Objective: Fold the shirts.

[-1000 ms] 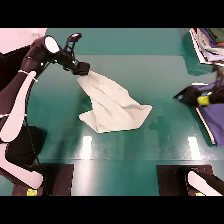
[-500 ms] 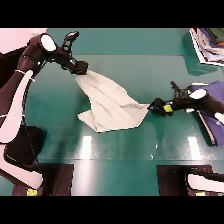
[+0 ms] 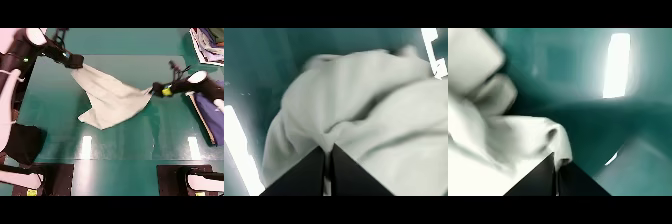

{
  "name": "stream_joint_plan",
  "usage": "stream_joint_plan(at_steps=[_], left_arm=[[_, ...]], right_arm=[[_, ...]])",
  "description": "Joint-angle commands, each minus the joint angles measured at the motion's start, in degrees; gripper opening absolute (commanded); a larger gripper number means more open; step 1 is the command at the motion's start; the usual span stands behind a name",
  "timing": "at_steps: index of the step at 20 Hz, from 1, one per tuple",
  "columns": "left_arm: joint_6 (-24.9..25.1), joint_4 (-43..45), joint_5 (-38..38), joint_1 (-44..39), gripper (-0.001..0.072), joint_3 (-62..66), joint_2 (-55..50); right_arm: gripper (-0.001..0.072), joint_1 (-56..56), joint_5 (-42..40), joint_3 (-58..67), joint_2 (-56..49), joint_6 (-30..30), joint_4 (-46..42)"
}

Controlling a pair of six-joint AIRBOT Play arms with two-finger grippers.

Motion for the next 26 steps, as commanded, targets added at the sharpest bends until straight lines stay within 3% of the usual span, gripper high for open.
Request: stream_joint_plan(at_steps=[1, 7, 12, 17, 20, 22, 26], left_arm=[[0.0, 1.2, 1.7, 0.0, 0.0029, 0.1, 11.3], [0.0, 1.1, 2.7, 0.0, 0.0029, 0.1, 32.5], [-0.5, -0.2, 1.0, 0.0, 0.0029, -0.1, 38.9], [-0.5, -3.4, -7.9, -0.4, 0.0029, -9.3, 33.8], [-0.4, -3.3, -8.3, -4.7, 0.0029, -23.1, 30.7], [-0.3, -3.3, -5.5, -9.4, 0.0030, -33.5, 28.7], [0.0, -3.4, 8.7, -15.7, 0.0031, -49.6, 25.4]], right_arm=[[0.0015, -3.5, 4.9, 8.9, 10.1, 0.0, -4.5], [0.0014, -8.9, 11.6, 25.2, 25.7, 0.0, -4.5], [0.0013, -12.2, 14.0, 32.5, 30.1, 1.3, -4.5], [0.0013, -9.6, 23.9, 32.6, 22.4, 4.3, -4.8], [0.0013, -4.0, 30.1, 32.6, 14.4, 6.2, -12.8], [0.0013, -0.7, 33.0, 32.6, 9.9, 6.8, -18.2], [0.0013, 1.6, 35.1, 32.6, 4.2, 7.0, -19.4]])
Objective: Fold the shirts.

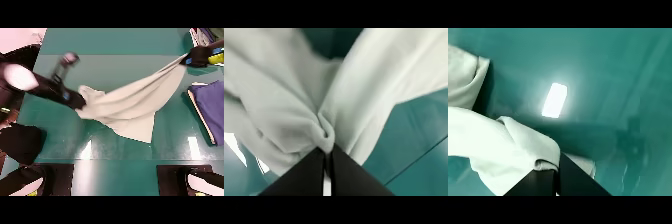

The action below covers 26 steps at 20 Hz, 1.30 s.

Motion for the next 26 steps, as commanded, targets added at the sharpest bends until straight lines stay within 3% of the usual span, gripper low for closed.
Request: stream_joint_plan(at_steps=[1, 2, 3, 4, 8, 12, 15, 23, 26], left_arm=[[0.2, -0.5, 11.1, -3.8, 0.0032, -12.2, -2.9], [0.2, -0.4, 12.2, -3.7, 0.0103, -12.5, -3.4], [0.2, -0.5, 13.4, -3.7, 0.0369, -12.5, -3.4], [0.2, -0.3, 14.2, -3.7, 0.0500, -11.8, -3.4], [-0.3, 7.9, 14.0, -0.9, 0.0498, -3.6, -3.4], [-0.8, 5.9, 17.4, 12.3, 0.0497, 2.4, -4.0], [0.6, 2.8, 17.7, 16.9, 0.0497, 2.9, -8.6], [15.7, -19.5, 23.8, 16.9, 0.0499, 2.9, -24.0], [16.8, -20.9, 24.4, 16.9, 0.0498, 2.9, -26.0]], right_arm=[[0.0013, 2.0, 2.9, 0.1, -4.8, 0.6, -2.8], [0.0013, 1.9, 2.8, 0.1, -5.2, 0.6, -2.9], [0.0013, 1.8, 2.7, 0.1, -5.3, 0.6, -2.9], [0.0013, 1.7, 2.5, 0.1, -5.3, 0.6, -2.9], [0.0013, 1.3, 2.4, 0.1, -5.3, 0.6, -2.8], [0.0013, 1.3, 2.3, 0.1, -5.3, 0.6, -2.8], [0.0013, 1.3, 1.2, 0.1, -5.3, 0.6, -2.8], [0.0013, 1.3, 1.3, 0.1, -5.3, 0.8, -2.8], [0.0013, 1.3, 1.2, 0.1, -5.3, 0.8, -2.8]])
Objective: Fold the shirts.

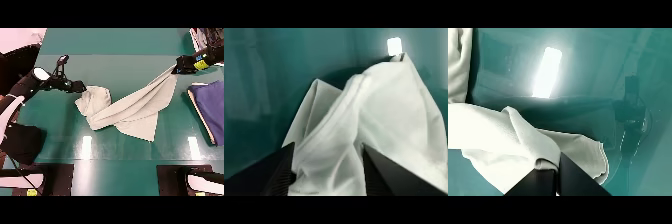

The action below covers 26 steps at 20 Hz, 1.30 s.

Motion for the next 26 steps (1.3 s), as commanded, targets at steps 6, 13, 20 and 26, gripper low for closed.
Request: stream_joint_plan(at_steps=[6, 13, 20, 26], left_arm=[[3.3, -4.9, 4.1, 0.2, 0.0333, 2.3, -2.8], [3.3, -3.5, -3.2, 0.2, 0.0030, 6.3, -2.6], [-3.2, 5.9, -4.1, 0.2, 0.0599, 6.3, -3.2], [-3.1, 3.9, -5.1, 0.2, 0.0595, 6.3, -5.7]], right_arm=[[0.0013, 0.0, 0.0, 0.0, 0.0, 0.2, 0.0], [0.0014, 0.0, 0.0, 0.0, 0.0, 0.2, 0.0], [0.0013, 0.0, 0.5, 0.0, 0.0, 0.2, 0.0], [0.0014, 0.0, 0.0, 0.0, 0.0, 0.2, 0.0]])
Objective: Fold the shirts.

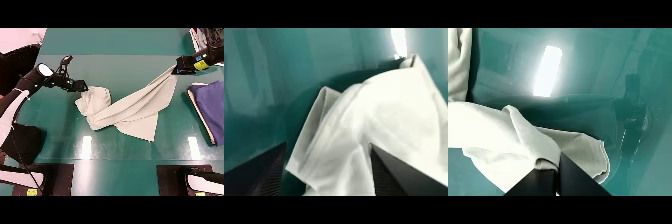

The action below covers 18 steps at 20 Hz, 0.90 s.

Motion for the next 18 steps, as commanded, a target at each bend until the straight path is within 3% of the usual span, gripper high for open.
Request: stream_joint_plan(at_steps=[1, 2, 3, 5, 6, 10, 15, 18], left_arm=[[-0.4, -0.2, -0.3, 0.0, 0.0478, 0.1, -0.7], [-0.3, -0.2, -0.3, 0.0, 0.0236, 0.1, -0.7], [0.2, -0.2, -0.6, 0.0, 0.0138, 0.1, -0.7], [0.4, -0.2, -0.6, 0.0, 0.0129, 0.1, -0.7], [0.4, -0.2, -0.7, 0.0, 0.0052, 0.1, -0.7], [-0.6, 1.1, -0.3, 0.3, 0.0029, 0.6, 3.1], [-0.7, 3.3, -0.7, 6.0, 0.0030, 11.0, 21.6], [-0.6, 3.5, -0.7, 8.5, 0.0030, 19.5, 33.7]], right_arm=[[0.0014, 0.0, -0.4, 0.0, 0.0, 0.0, 0.0], [0.0013, 0.0, -0.4, 0.0, 0.0, 0.0, 0.0], [0.0013, 0.0, -0.5, 0.0, 0.0, 0.0, 0.0], [0.0014, 0.0, -0.5, 0.0, 0.0, 0.0, 0.0], [0.0013, 0.0, -0.5, 0.0, 0.0, 0.0, 0.0], [0.0013, -0.3, -2.8, 0.1, 2.1, 0.0, -0.2], [0.0013, -5.8, -12.1, 0.2, 14.5, 0.0, 0.0], [0.0013, -9.8, -13.4, 4.2, 21.9, -0.3, 0.0]])
